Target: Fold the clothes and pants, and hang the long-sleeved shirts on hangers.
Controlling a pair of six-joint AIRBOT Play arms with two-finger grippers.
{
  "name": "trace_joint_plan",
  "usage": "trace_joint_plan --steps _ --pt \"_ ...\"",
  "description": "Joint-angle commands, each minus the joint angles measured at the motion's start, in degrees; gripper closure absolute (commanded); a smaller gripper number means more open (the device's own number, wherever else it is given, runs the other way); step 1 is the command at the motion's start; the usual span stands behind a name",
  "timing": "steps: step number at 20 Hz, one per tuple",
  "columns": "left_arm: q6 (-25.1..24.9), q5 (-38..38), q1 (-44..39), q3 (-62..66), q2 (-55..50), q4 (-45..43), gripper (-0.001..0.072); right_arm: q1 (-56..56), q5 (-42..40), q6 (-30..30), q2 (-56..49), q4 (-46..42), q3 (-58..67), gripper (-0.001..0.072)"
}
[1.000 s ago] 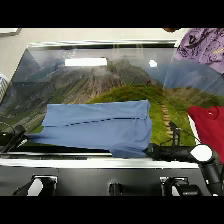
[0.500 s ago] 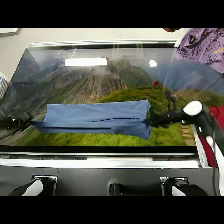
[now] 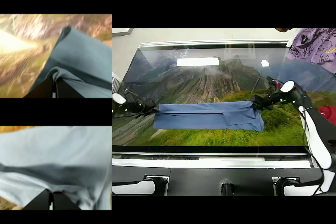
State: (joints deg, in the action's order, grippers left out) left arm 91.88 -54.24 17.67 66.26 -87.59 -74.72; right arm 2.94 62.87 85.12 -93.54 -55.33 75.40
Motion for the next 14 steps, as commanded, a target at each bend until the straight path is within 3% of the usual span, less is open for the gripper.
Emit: trace_joint_plan --steps 1,3,4,5,7,8,9,14 --pt "-0.59 0.35 -1.70 4.13 -6.71 0.02 0.0692 0.59 -3.34 1.66 -3.89 -0.87 1.97 0.0680" --pt "-0.59 0.35 -2.21 4.28 -8.28 0.09 0.0659 0.59 -3.96 1.68 -4.94 -0.39 1.97 0.0677" --pt "-0.35 0.35 -2.43 4.28 -8.44 0.09 0.0559 0.59 -3.67 1.68 -5.05 0.17 1.97 0.0674" --pt "-0.26 0.35 -2.56 4.35 -8.28 0.26 0.0411 0.46 -2.89 1.88 -4.96 1.09 2.03 0.0593" --pt "0.26 -0.81 -2.51 5.88 -7.80 0.28 0.0143 -0.70 0.61 3.58 -4.48 2.75 3.28 0.0249" --pt "0.26 -2.27 -2.51 7.37 -7.45 0.09 0.0076 -2.14 3.04 2.21 -3.80 4.76 4.11 0.0205" --pt "0.24 -3.96 -2.51 9.09 -6.93 -0.33 0.0076 -4.33 6.14 -0.46 -2.80 7.45 5.01 0.0165" --pt "0.24 -8.63 -2.51 14.43 -1.29 -4.50 0.0076 -17.88 19.87 -10.93 0.74 8.94 4.59 0.0160"
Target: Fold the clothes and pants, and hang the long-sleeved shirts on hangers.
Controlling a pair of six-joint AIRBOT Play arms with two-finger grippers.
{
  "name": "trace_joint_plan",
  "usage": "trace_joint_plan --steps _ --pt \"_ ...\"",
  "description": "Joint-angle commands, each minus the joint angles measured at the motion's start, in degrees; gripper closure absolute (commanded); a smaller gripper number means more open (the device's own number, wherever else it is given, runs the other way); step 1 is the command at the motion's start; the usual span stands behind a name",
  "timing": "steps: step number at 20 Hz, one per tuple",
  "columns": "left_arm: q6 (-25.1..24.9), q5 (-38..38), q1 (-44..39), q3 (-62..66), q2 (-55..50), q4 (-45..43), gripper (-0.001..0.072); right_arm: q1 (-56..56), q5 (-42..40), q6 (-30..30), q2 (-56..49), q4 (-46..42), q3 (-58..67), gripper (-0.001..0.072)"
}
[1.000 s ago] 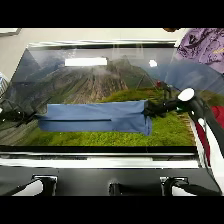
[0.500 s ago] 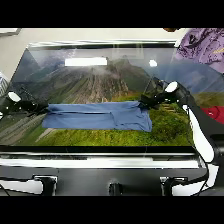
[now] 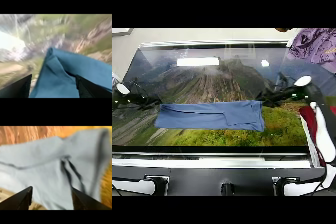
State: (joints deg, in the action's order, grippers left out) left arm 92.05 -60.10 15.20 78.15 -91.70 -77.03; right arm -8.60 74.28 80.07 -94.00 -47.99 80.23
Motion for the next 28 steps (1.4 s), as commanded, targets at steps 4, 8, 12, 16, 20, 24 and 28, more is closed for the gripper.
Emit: trace_joint_plan --steps 4,8,12,16,20,24,28 --pt "0.13 -3.56 -0.04 2.67 8.61 -2.73 0.0076 -8.74 6.58 -11.21 0.22 1.53 -5.97 0.0143" --pt "0.11 -4.04 -0.04 2.64 12.52 -2.78 0.0076 -8.68 5.18 -15.82 -4.44 7.26 -10.60 0.0102" --pt "0.11 -5.33 -0.04 2.64 13.14 -2.78 0.0076 -8.44 1.16 -18.51 -6.32 9.03 -11.87 0.0103" --pt "1.18 -5.53 -0.07 2.64 13.14 -2.73 0.0076 -5.29 -1.40 -19.45 -8.28 10.21 -11.87 0.0106" --pt "1.46 -5.53 -0.07 2.64 13.14 -2.58 0.0076 0.76 -3.37 -19.17 -9.86 10.19 -11.87 0.0213" --pt "4.09 -5.51 -0.48 2.64 13.11 -2.23 0.0077 4.15 -5.31 -17.38 -9.09 11.52 -11.65 0.0681" --pt "4.07 -4.35 -4.24 2.62 10.97 4.11 0.0510 3.80 -6.88 -6.10 -1.51 -0.59 -9.16 0.0679"
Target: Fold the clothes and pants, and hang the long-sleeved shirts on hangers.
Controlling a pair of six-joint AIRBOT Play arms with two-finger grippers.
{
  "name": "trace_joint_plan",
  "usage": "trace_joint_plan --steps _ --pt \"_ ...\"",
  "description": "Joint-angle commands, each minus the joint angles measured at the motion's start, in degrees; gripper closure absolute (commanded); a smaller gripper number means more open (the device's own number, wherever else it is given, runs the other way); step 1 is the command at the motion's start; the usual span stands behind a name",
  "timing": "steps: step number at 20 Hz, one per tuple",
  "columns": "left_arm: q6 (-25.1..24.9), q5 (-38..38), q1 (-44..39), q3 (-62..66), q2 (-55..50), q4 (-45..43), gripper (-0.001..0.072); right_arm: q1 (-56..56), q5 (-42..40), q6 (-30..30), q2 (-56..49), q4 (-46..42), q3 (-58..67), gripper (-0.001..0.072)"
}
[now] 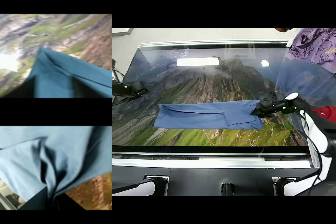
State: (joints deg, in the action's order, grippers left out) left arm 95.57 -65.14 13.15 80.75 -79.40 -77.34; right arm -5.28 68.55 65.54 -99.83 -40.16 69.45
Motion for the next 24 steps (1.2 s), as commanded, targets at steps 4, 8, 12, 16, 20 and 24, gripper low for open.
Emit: trace_joint_plan --steps 4,8,12,16,20,24 --pt "2.62 3.56 -12.11 0.02 -9.51 16.26 0.0691 0.48 5.55 22.03 12.70 -28.24 8.20 0.0679" --pt "4.85 15.43 -26.99 0.07 -18.78 31.21 0.0692 0.48 12.24 25.42 16.52 -39.60 14.78 0.0678" --pt "5.49 23.08 -40.81 5.99 -28.68 43.95 0.0692 0.48 17.07 26.03 18.88 -45.35 20.06 0.0678" --pt "6.91 26.34 -50.75 20.37 -40.59 52.83 0.0692 0.48 20.11 26.84 20.81 -47.15 24.83 0.0678" --pt "13.62 27.52 -57.07 36.41 -51.89 54.51 0.0692 0.48 22.29 26.88 21.64 -47.63 28.11 0.0677" --pt "16.50 30.12 -60.04 38.42 -55.06 56.04 0.0692 0.48 22.71 27.52 22.36 -47.56 28.87 0.0677"
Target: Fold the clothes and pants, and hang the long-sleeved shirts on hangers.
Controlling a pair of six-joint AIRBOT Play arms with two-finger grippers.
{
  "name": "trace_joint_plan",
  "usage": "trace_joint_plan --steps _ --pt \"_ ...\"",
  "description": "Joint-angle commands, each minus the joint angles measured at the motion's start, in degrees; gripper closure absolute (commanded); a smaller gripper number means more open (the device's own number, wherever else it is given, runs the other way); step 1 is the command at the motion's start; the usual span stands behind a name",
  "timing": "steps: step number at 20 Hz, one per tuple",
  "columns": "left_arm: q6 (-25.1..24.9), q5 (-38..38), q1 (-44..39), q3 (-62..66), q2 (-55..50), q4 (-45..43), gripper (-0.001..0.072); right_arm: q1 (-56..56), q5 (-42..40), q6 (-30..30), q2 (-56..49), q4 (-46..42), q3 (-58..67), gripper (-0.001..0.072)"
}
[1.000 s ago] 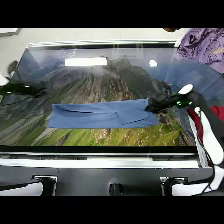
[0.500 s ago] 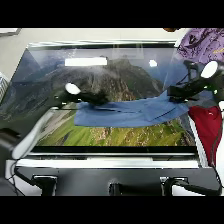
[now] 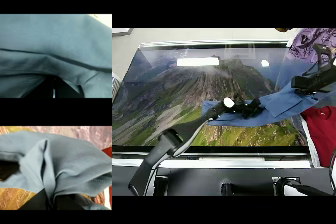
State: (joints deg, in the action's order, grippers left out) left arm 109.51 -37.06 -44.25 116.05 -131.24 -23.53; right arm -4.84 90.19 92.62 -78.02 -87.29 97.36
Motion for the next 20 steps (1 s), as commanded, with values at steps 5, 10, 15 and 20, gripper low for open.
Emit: trace_joint_plan --steps 5,10,15,20 --pt "-1.90 -2.95 1.27 2.91 -0.96 2.14 0.0693 0.04 0.02 1.66 0.46 -0.42 0.96 0.0677" --pt "1.22 -21.33 14.34 2.91 9.11 -21.07 0.0694 1.16 -1.40 9.51 0.46 9.42 0.96 0.0678" --pt "0.33 -42.58 30.27 2.91 25.57 -52.72 0.0693 16.70 -6.64 22.40 -0.63 9.75 0.96 0.0678" --pt "-3.74 -48.87 44.57 2.73 37.59 -58.16 0.0691 33.42 -13.66 30.51 -8.90 11.06 0.96 0.0678"
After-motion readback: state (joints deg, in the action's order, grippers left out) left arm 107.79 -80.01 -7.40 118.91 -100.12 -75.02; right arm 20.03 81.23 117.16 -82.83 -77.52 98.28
